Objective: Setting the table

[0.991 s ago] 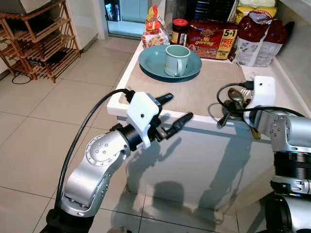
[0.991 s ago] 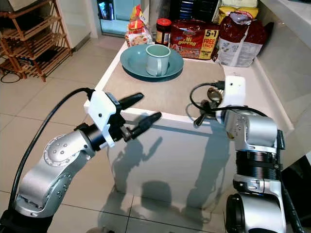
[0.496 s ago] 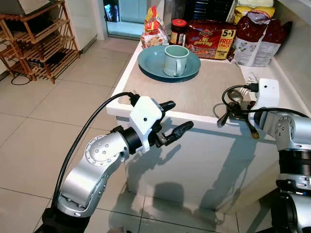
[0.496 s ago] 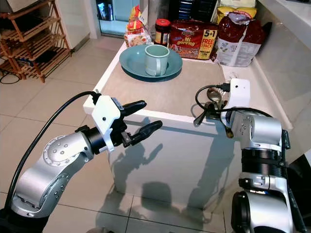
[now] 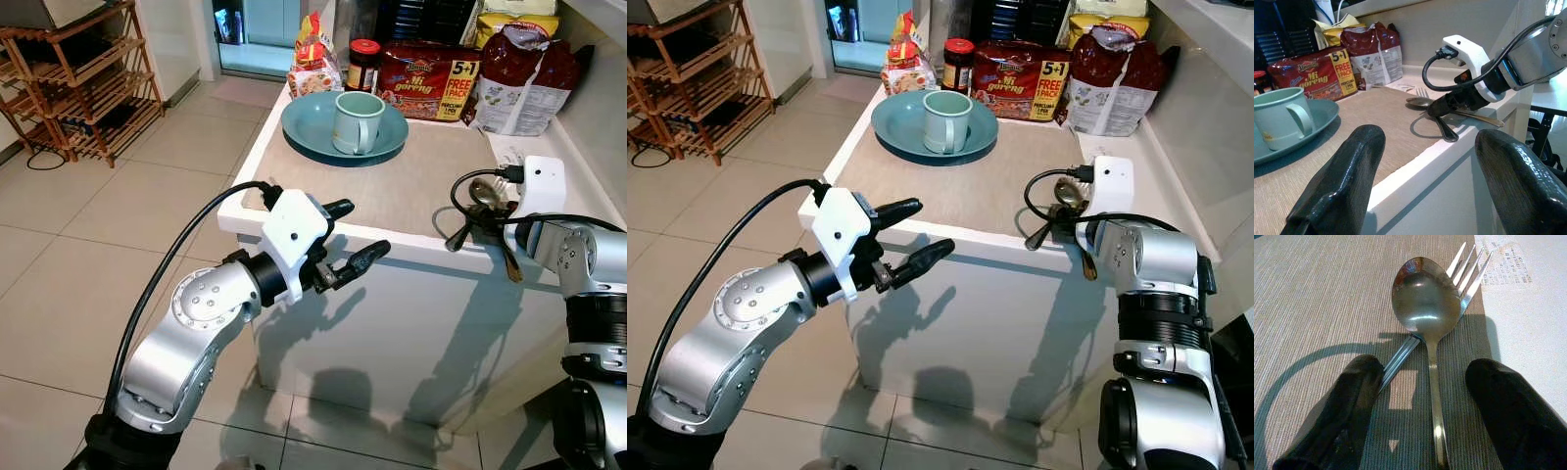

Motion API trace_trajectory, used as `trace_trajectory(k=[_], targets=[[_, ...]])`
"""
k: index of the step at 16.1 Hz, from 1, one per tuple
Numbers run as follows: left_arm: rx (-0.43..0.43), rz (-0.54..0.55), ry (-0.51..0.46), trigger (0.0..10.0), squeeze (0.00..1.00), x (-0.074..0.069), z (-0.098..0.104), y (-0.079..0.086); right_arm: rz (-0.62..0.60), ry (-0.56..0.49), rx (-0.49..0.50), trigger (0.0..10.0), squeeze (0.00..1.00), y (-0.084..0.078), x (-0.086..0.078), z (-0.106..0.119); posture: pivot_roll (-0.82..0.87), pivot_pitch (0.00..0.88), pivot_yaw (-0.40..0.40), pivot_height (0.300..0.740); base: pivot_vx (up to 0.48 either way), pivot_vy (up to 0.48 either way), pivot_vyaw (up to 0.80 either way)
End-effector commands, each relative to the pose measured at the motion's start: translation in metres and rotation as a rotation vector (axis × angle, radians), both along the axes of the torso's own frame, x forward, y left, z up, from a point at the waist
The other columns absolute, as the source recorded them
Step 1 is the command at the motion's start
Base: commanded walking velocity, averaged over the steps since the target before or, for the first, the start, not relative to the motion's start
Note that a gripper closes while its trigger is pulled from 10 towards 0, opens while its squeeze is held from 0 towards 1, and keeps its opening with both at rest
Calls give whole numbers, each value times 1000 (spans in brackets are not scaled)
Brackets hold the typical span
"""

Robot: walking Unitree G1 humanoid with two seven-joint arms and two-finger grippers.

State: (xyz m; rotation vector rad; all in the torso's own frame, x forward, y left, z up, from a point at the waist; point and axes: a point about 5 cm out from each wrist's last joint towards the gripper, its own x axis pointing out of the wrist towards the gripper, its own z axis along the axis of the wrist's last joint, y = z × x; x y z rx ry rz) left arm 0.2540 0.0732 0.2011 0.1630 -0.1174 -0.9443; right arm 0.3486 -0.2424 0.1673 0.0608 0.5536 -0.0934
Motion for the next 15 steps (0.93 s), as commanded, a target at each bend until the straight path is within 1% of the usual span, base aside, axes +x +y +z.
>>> trace_trajectory(k=[1,3,4,5,7,9,12,14,15], targets=[[19,1,6,10000,0,2,-2,-1,-19,27,-13,0,0,-6,0,-2,63,7,-32,740,0,0,0],[22,4,4,10000,0,2,-2,-1,-23,27,-11,0,0,-7,0,-2,63,7,-32,740,0,0,0],[23,6,3,10000,0,2,-2,0,-25,26,-10,157,0,-7,0,-2,63,6,-33,740,0,0,0],[27,9,0,10000,0,2,-2,0,-27,18,-7,314,0,-6,1,-1,63,6,-33,740,0,0,0],[30,13,-3,10000,0,2,-2,1,-25,-2,3,314,0,-5,2,2,63,6,-33,740,0,0,0],[34,16,-7,10000,0,3,-2,1,-11,-12,13,471,0,-1,5,4,63,6,-33,740,0,0,0],[36,19,-10,10000,0,3,-2,1,0,-11,18,275,0,3,6,3,63,9,-33,740,0,0,0],[38,20,-13,10000,0,3,-2,1,9,-12,23,235,0,8,9,1,64,9,-32,740,0,0,0],[40,21,-15,10000,0,4,-2,1,18,-15,24,39,0,11,12,2,63,8,-30,740,0,0,0]])
